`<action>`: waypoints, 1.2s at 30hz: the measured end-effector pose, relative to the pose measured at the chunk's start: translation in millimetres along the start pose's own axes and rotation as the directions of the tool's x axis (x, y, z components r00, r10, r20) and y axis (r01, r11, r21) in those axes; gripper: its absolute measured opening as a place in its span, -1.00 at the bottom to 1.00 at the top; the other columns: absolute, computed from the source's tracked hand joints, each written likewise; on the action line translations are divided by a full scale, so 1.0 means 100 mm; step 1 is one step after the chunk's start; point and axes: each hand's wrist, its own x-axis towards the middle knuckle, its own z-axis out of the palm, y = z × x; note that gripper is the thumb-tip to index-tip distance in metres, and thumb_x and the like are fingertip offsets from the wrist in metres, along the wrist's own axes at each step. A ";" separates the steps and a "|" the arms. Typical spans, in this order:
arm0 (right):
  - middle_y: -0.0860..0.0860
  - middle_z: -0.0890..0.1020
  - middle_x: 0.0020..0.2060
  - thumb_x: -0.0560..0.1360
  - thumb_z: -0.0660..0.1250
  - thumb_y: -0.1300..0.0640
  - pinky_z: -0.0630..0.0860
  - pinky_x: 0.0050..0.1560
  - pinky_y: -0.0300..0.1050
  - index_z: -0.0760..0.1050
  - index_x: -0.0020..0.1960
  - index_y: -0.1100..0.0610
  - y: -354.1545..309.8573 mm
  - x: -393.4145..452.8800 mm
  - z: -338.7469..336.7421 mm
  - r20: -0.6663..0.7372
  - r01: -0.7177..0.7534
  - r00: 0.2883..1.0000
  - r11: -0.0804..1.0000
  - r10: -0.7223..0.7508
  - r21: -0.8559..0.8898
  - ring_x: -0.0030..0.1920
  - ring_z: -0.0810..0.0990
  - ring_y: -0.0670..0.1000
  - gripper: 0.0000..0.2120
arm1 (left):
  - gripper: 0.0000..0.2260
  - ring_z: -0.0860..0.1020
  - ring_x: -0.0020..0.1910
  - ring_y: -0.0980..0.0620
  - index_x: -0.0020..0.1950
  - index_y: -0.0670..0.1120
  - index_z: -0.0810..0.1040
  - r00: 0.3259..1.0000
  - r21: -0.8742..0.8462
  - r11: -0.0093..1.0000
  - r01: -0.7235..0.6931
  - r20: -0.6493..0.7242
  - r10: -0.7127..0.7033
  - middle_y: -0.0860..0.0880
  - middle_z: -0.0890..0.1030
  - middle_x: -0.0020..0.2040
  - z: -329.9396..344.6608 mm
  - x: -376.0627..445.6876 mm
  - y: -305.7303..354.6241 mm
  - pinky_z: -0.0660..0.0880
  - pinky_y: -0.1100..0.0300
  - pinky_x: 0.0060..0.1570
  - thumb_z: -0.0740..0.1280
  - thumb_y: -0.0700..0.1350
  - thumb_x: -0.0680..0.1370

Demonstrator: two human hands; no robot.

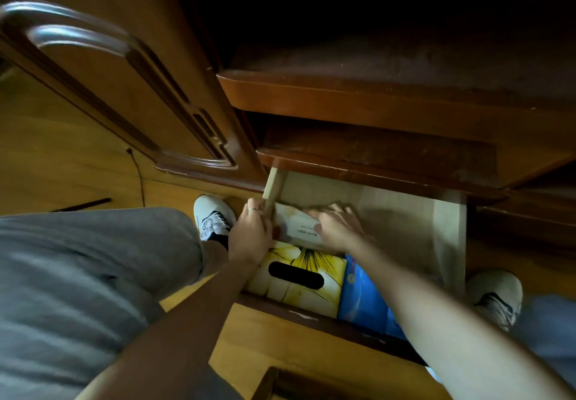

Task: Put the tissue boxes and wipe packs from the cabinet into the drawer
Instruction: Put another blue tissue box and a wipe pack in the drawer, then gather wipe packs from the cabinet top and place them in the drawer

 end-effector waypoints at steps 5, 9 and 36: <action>0.14 0.20 0.60 0.60 0.25 0.18 0.14 0.53 0.14 -0.12 0.68 -0.01 -0.13 -0.09 0.04 0.036 -0.069 0.996 0.986 0.076 -0.150 0.58 0.13 0.20 -0.21 | -0.74 0.53 0.08 -0.19 0.22 -0.15 0.41 0.998 0.052 0.998 -0.029 0.060 0.026 -0.13 0.51 0.11 -0.04 -0.02 0.02 0.49 -0.02 -0.17 0.29 -0.20 0.54; 0.07 0.02 0.66 0.66 0.20 0.10 0.13 0.57 0.14 -0.12 0.68 0.09 -0.09 -0.39 -0.29 0.004 -0.175 0.984 0.975 0.176 0.133 0.62 0.08 0.18 -0.28 | -0.58 0.45 0.26 -0.21 0.33 -0.16 0.46 0.991 0.131 0.985 -0.115 0.079 0.106 -0.16 0.47 0.29 -0.19 0.03 0.24 0.45 -0.09 0.17 0.40 -0.13 0.49; -0.05 0.45 0.39 0.55 0.35 -0.10 0.49 0.16 0.05 0.31 0.49 -0.17 0.37 -2.46 -5.08 -0.645 -0.261 0.733 0.965 0.218 0.029 0.28 0.54 0.01 -0.47 | -0.78 0.54 0.16 -0.04 0.16 0.07 0.59 0.686 0.212 0.699 -0.683 -0.144 0.713 0.04 0.57 0.10 -3.15 1.61 3.94 0.51 0.07 -0.02 0.27 -0.03 0.55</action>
